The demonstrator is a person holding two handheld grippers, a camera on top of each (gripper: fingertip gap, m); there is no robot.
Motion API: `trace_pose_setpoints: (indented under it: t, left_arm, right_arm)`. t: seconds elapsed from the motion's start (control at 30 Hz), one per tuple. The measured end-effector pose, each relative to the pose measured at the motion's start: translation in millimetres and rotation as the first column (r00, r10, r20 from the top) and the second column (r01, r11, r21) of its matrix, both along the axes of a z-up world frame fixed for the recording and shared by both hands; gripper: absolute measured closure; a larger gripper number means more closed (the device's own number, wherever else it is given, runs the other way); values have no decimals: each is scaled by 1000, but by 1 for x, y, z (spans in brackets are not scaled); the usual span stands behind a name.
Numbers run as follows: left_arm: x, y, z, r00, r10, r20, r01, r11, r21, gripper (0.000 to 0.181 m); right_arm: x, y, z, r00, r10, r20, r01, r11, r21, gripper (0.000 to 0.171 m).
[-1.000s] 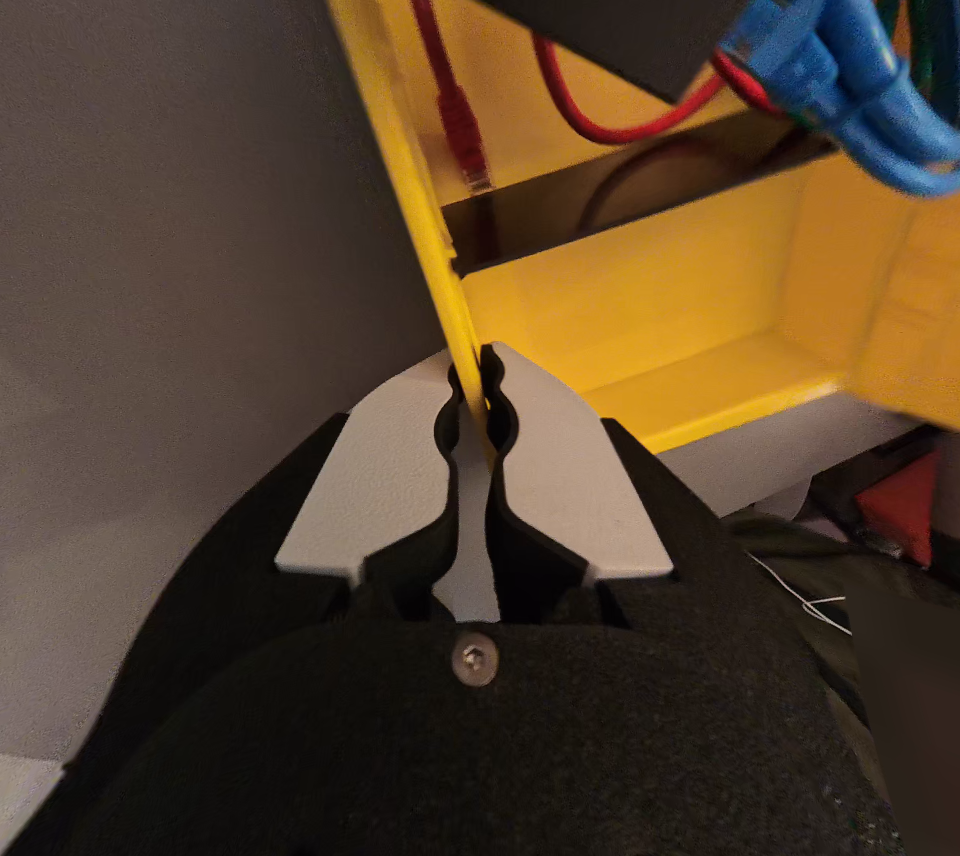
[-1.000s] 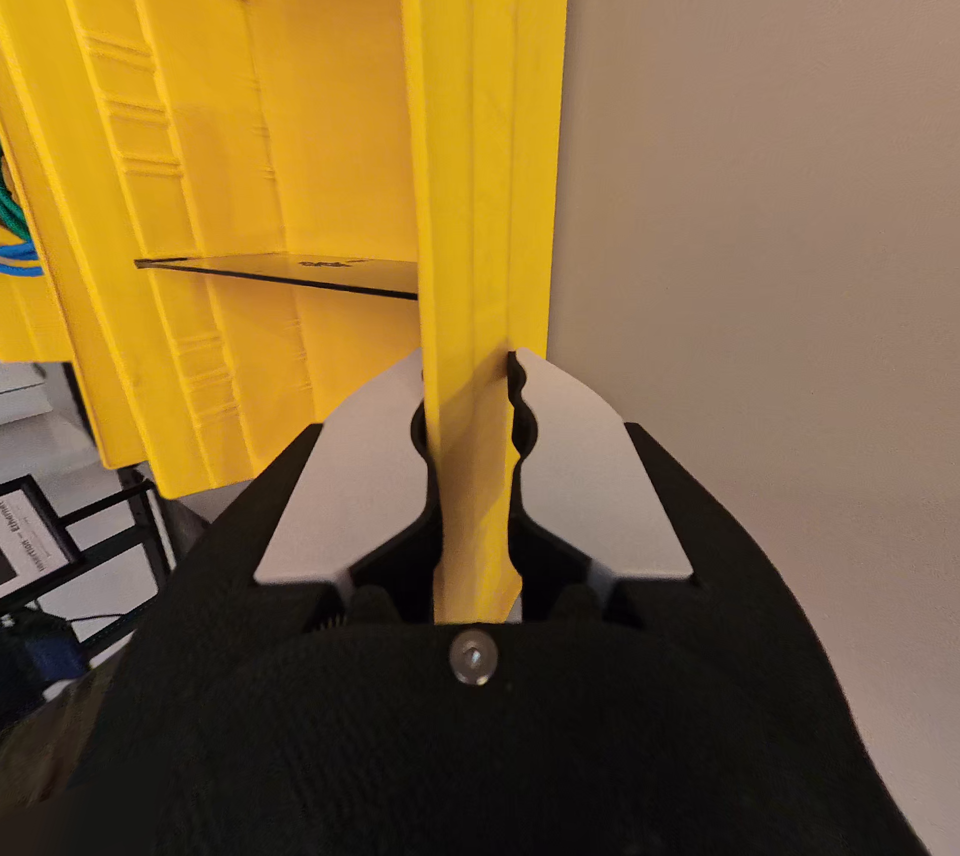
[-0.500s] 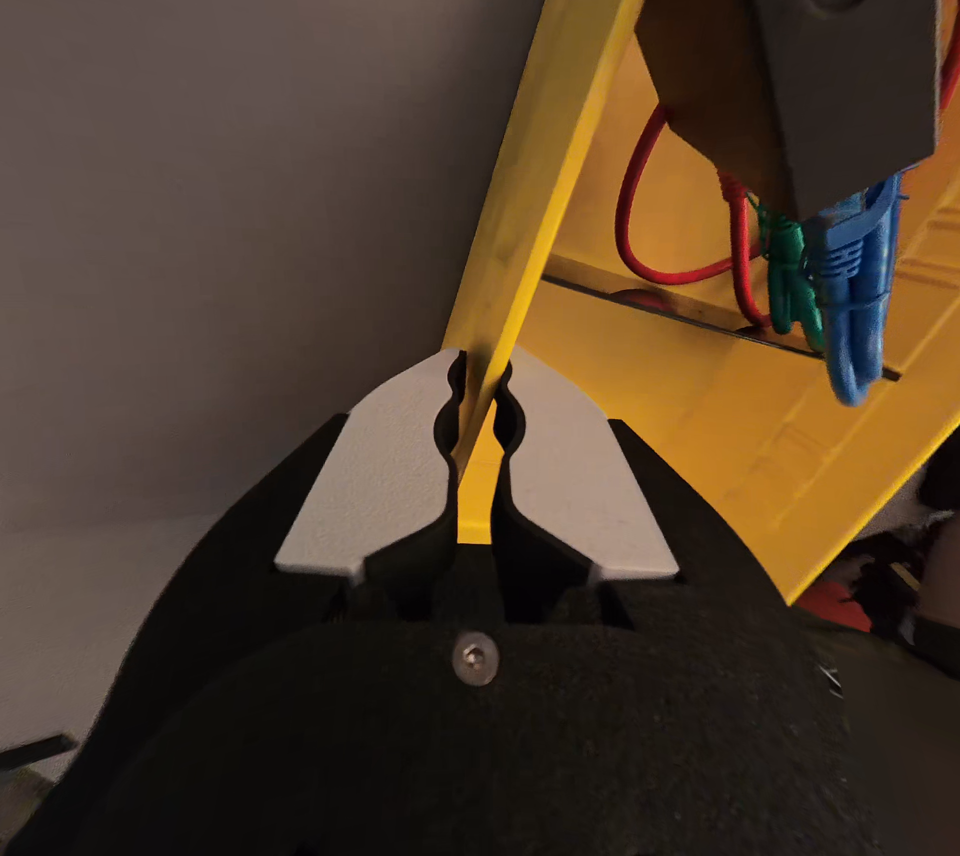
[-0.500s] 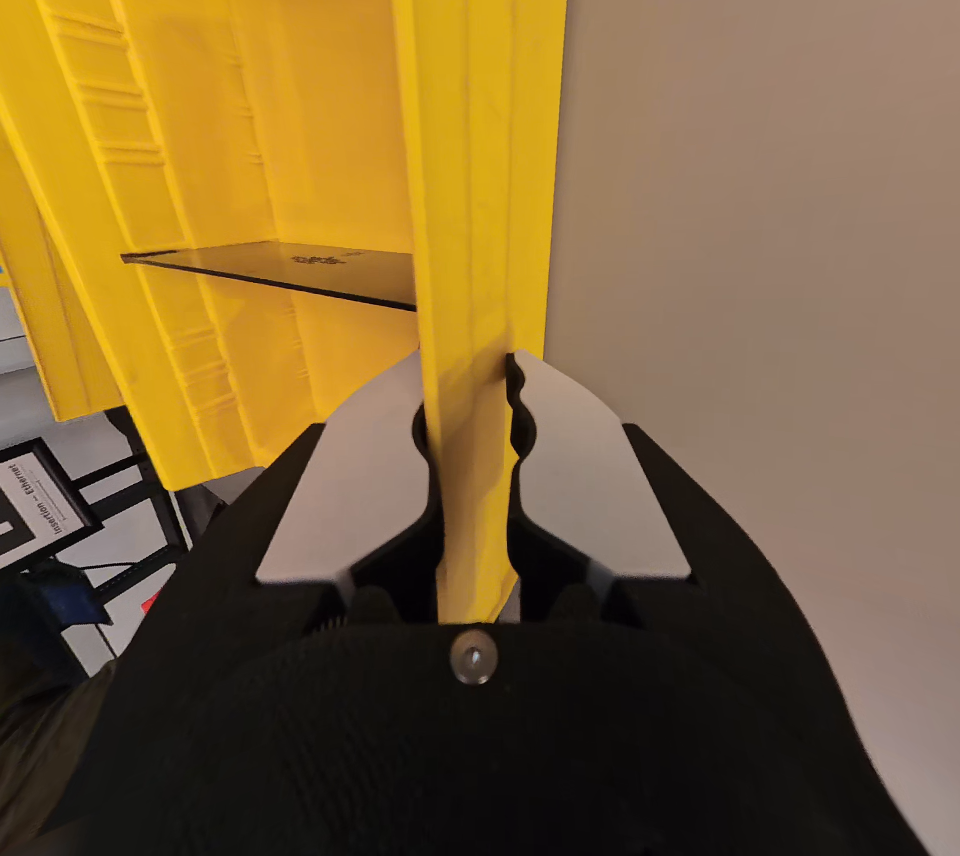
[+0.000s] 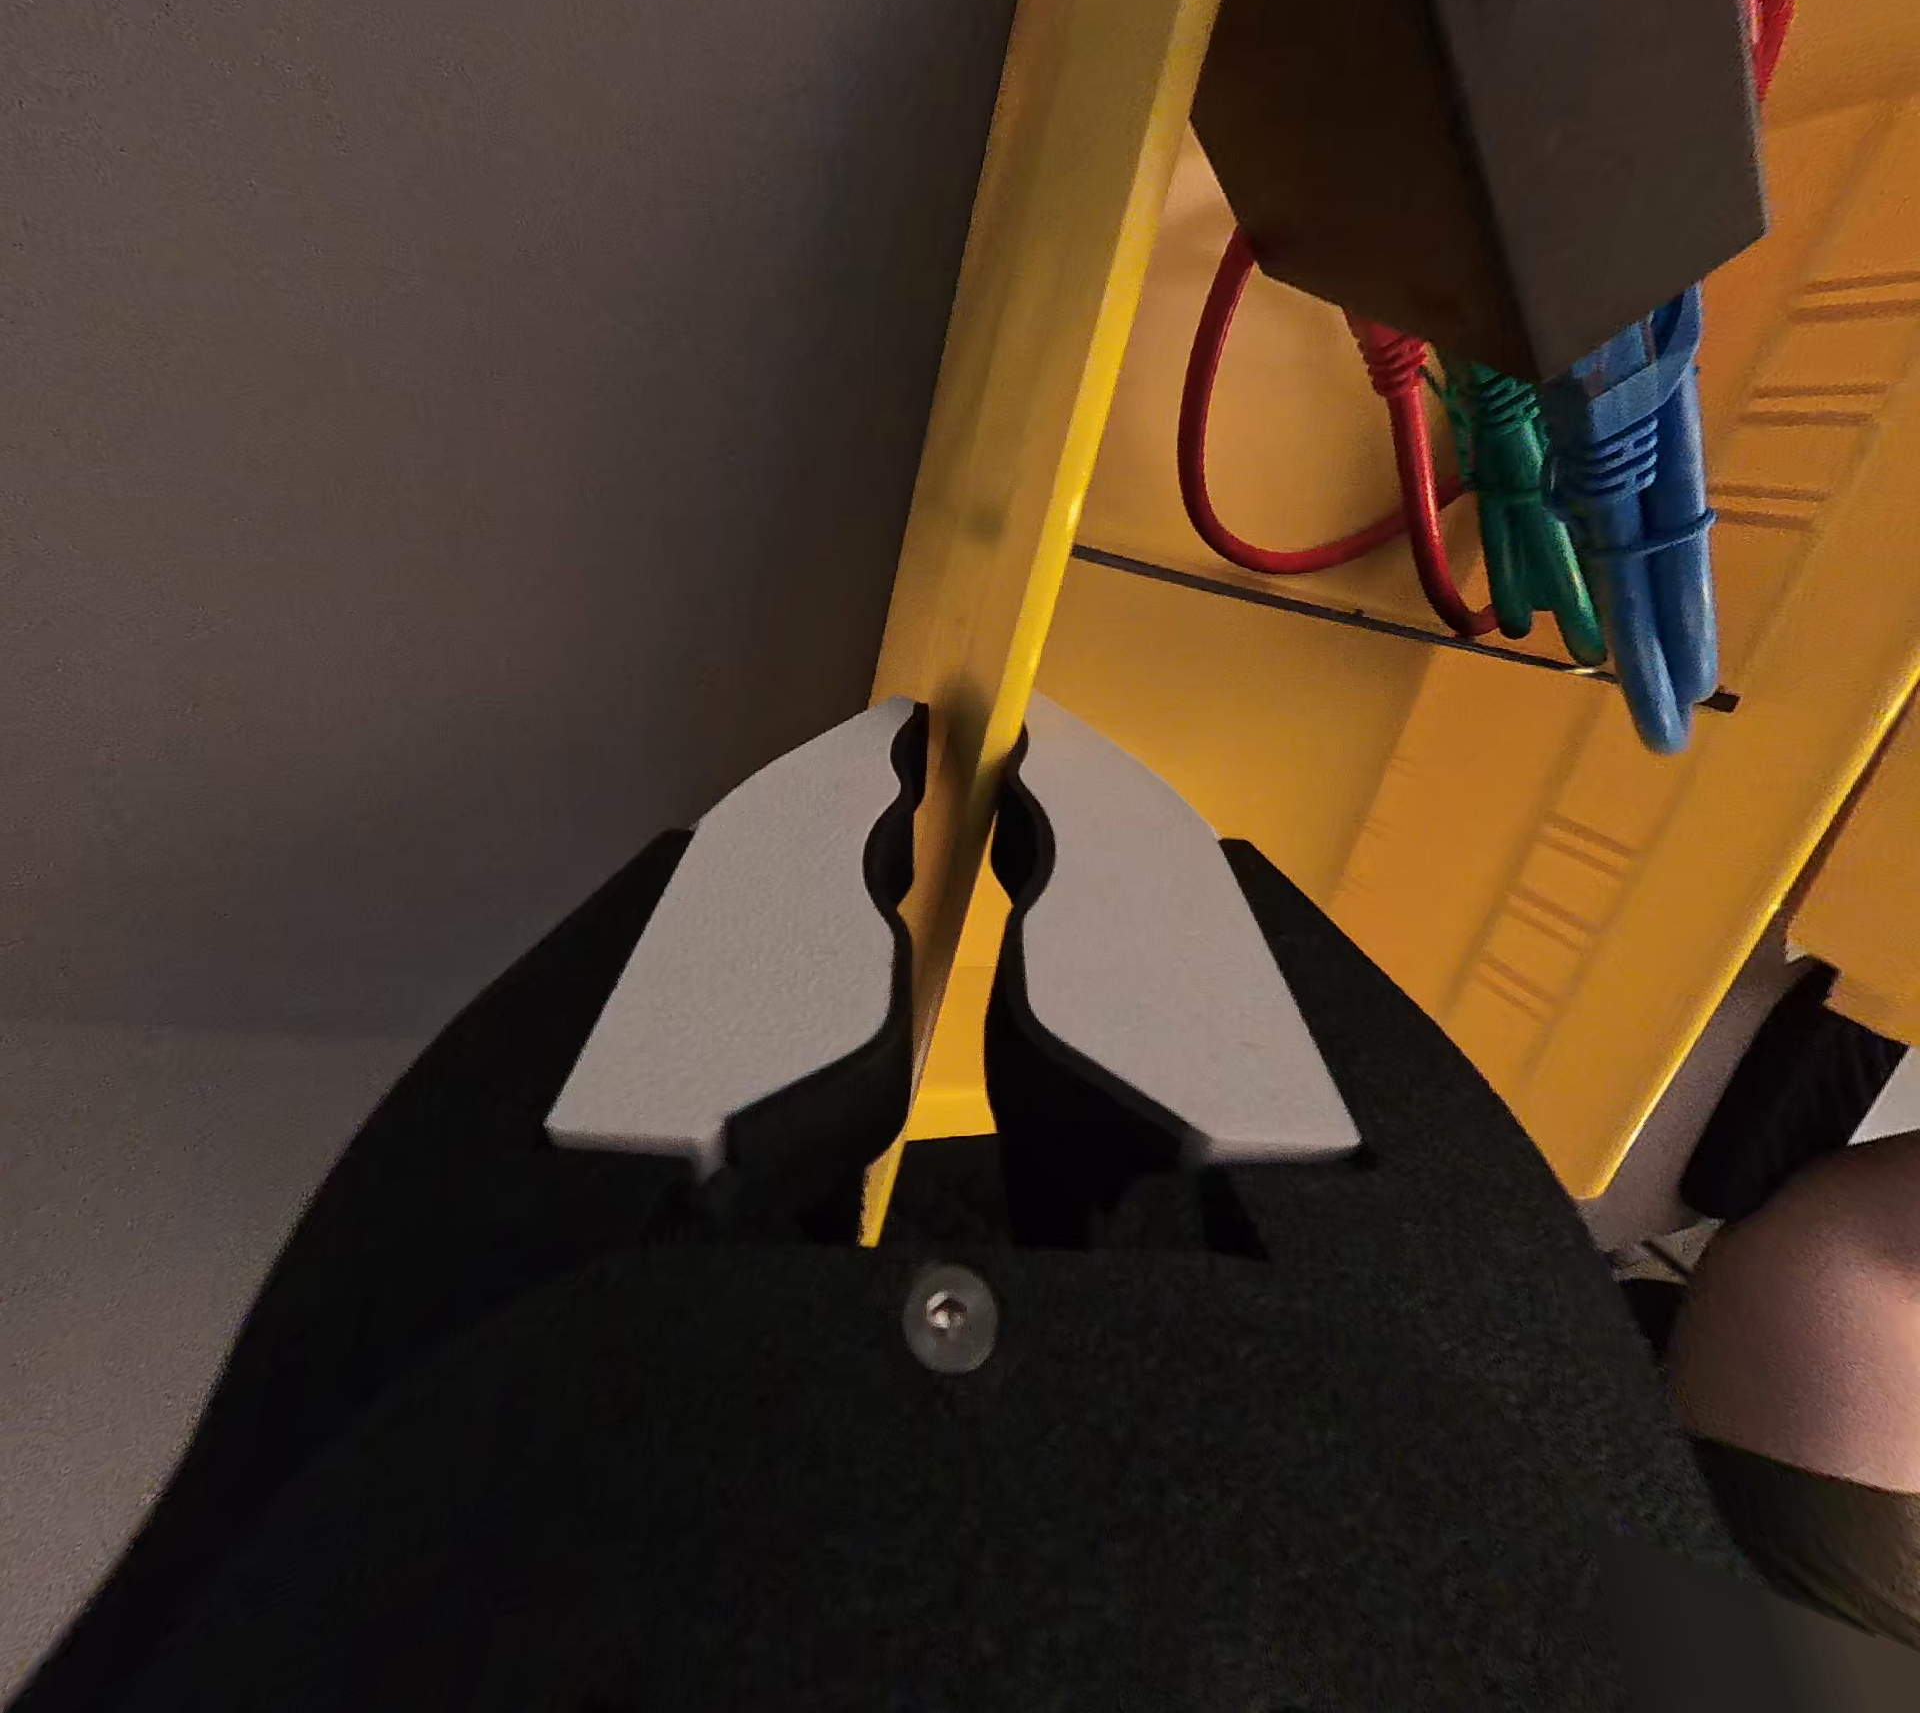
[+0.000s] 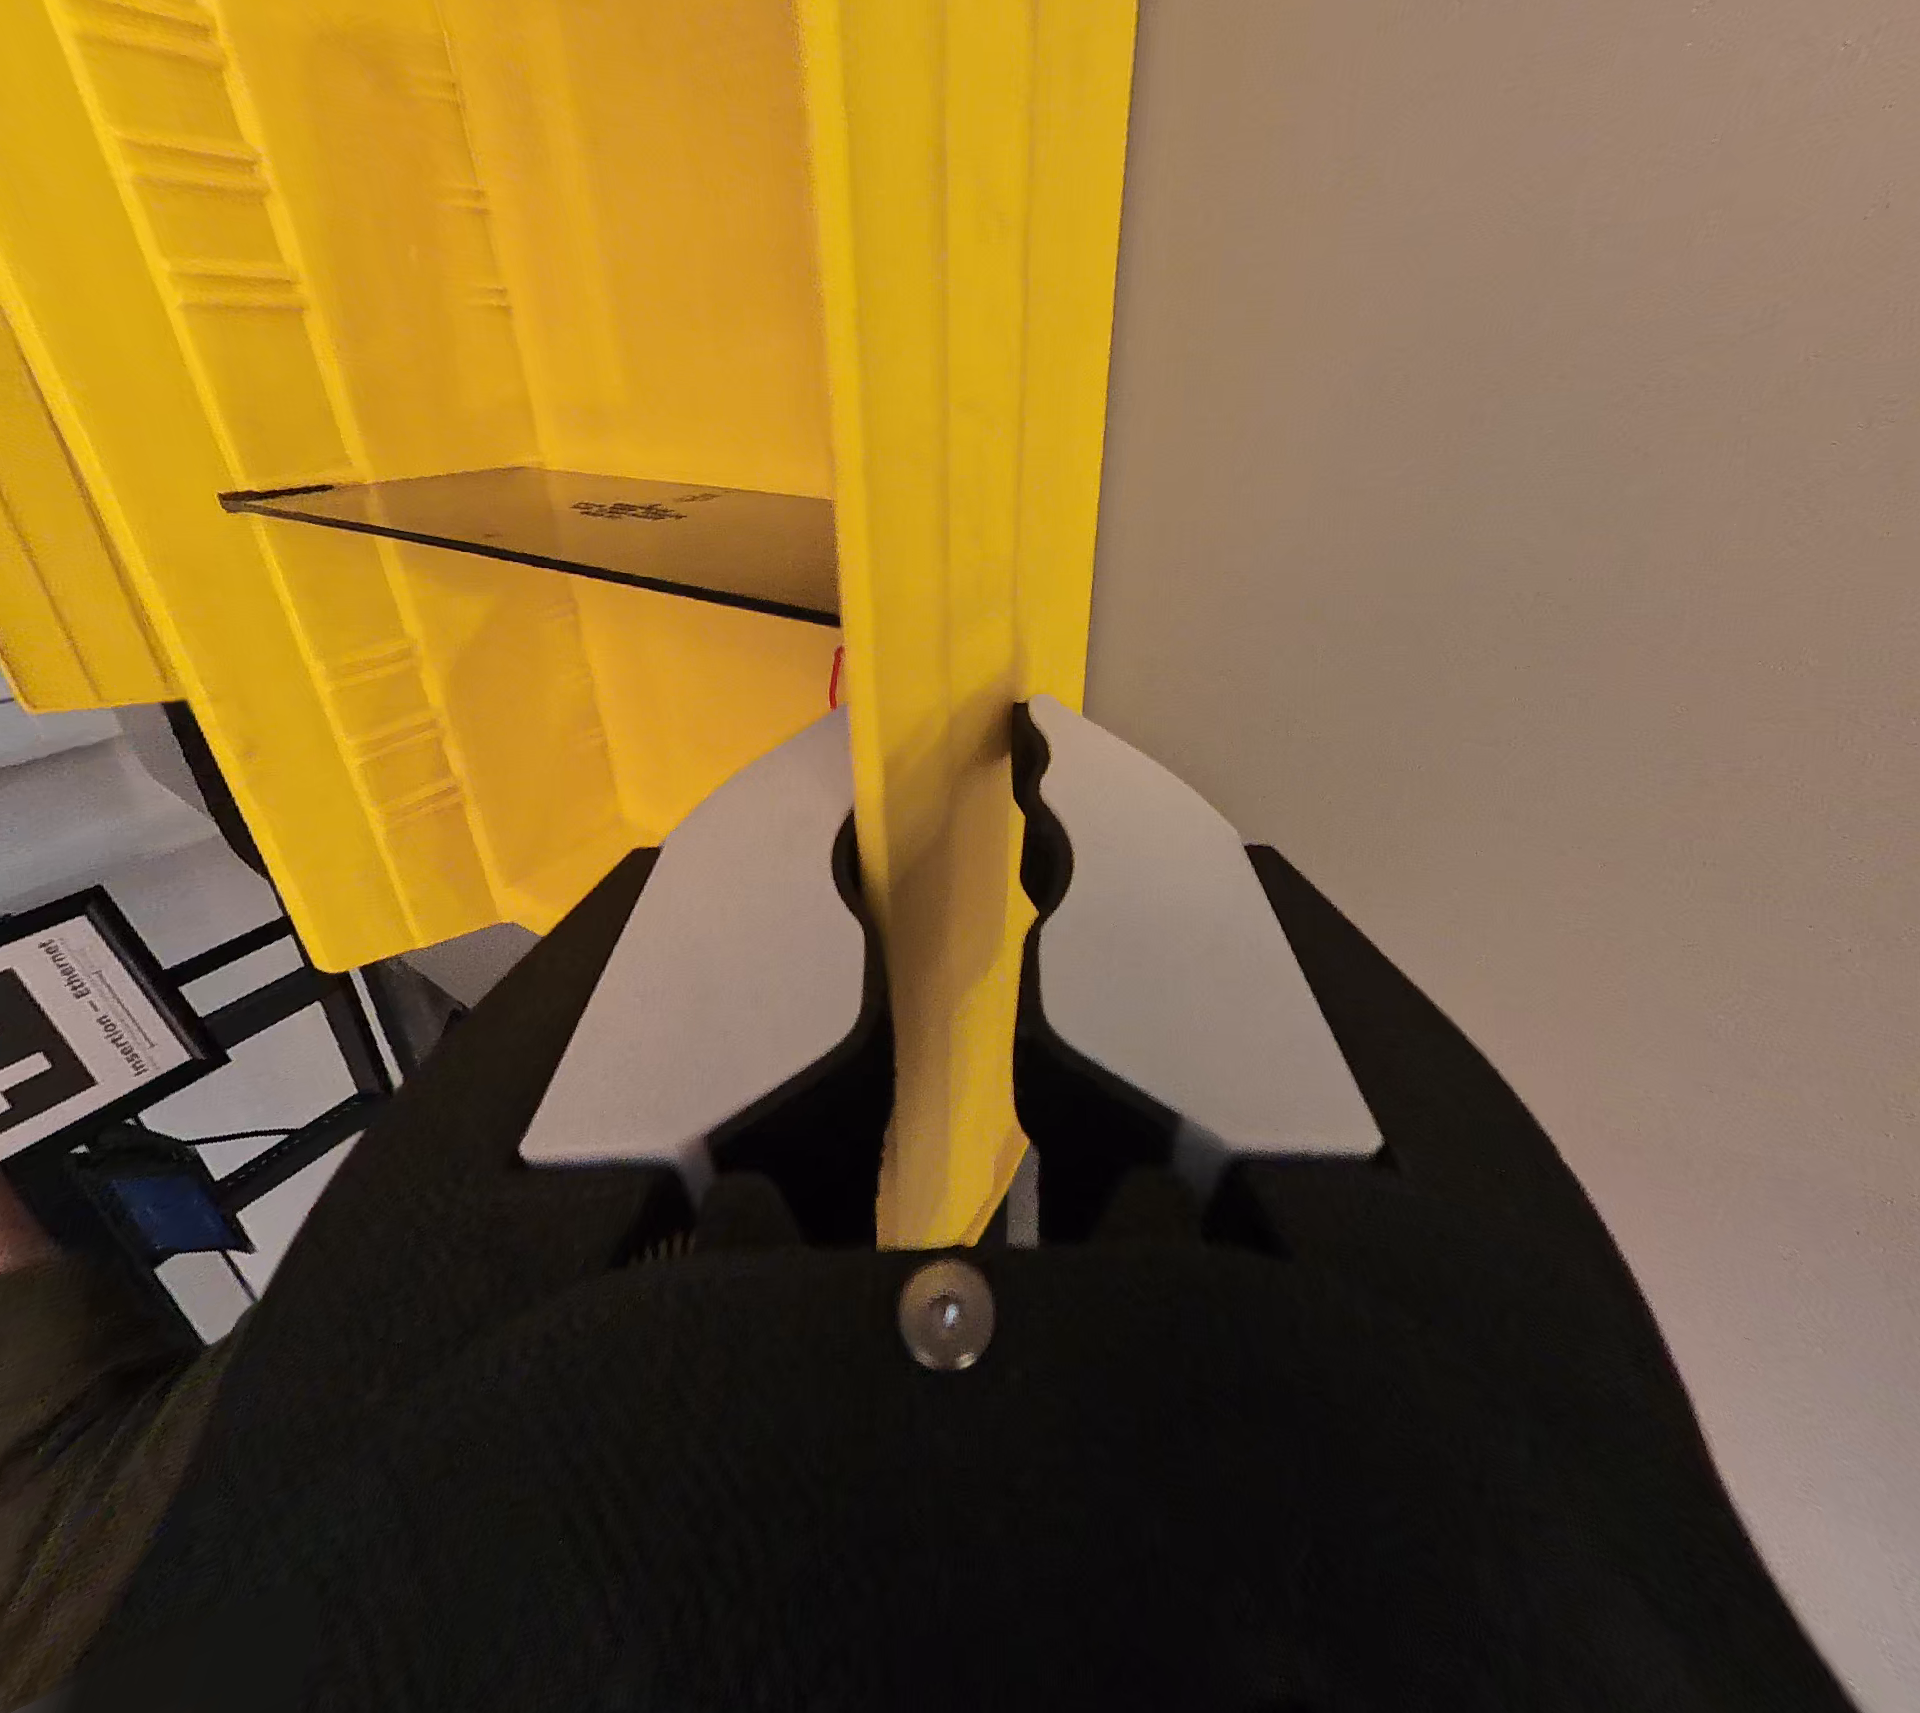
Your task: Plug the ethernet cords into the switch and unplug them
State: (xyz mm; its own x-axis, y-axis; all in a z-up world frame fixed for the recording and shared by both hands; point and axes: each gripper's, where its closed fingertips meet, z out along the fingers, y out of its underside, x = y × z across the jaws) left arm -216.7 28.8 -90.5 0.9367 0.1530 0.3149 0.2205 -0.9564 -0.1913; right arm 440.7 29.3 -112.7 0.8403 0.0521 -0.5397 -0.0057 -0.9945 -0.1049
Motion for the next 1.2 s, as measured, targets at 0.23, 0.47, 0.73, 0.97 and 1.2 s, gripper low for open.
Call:
trace_pose_setpoints:
  t: [0.23, 0.47, 0.73, 0.97, 1.2]
  left_arm:
    - [-17, 1, 1, 994, 70, 81, -74, 996, 49, 168]
    - [-38, -5, 1, 982, 144, 124, -155, 984, 83, 166]
    - [-59, -11, 3, 945, 243, 217, -275, 952, 134, 162]
    - [-49, -19, 3, 964, 183, 195, -209, 971, 119, 163]
    - [-47, -18, 3, 972, 120, 203, -149, 980, 135, 163]
  right_arm:
    - [22, -9, 0, 996, -79, -44, 79, 997, -17, 147]
    - [12, 0, 0, 995, -92, -26, 92, 996, -10, 148]
    - [23, -8, 0, 998, -69, 3, 69, 998, -16, 149]
    - [32, -15, 0, 997, -73, 3, 73, 997, -28, 149]
    - [32, -14, -1, 997, -72, -7, 72, 997, -17, 147]
